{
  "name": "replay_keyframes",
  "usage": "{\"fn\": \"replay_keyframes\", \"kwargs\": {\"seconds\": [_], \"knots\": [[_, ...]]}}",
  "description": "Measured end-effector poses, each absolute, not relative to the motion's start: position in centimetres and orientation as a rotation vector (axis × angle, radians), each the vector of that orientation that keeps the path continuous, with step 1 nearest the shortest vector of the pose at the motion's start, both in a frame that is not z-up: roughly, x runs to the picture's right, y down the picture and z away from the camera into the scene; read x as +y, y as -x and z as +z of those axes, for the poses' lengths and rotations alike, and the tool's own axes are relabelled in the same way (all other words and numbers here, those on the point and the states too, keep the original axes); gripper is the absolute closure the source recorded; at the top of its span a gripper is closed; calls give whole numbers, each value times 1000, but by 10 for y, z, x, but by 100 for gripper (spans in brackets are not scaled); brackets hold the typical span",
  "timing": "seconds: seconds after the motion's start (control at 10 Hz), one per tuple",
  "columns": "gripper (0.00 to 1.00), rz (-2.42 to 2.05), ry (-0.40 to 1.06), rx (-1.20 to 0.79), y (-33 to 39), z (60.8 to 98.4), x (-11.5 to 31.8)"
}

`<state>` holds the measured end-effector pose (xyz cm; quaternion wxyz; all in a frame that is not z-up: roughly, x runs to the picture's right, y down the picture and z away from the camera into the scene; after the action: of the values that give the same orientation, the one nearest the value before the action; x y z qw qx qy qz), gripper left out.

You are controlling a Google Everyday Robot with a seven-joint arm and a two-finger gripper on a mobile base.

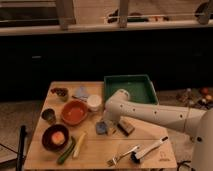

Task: Place sponge in metal cup

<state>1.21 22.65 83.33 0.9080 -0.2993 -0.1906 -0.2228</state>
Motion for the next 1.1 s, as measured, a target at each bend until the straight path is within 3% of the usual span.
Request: {"fn": "replay_keyframes", "kwargs": {"seconds": [0.2,0.5,1.1], "knots": [[99,-460,618,-392,-13,833,227],[100,-543,601,-400,-14,825,219],[100,-960,482,-514,-4,763,167]]}}
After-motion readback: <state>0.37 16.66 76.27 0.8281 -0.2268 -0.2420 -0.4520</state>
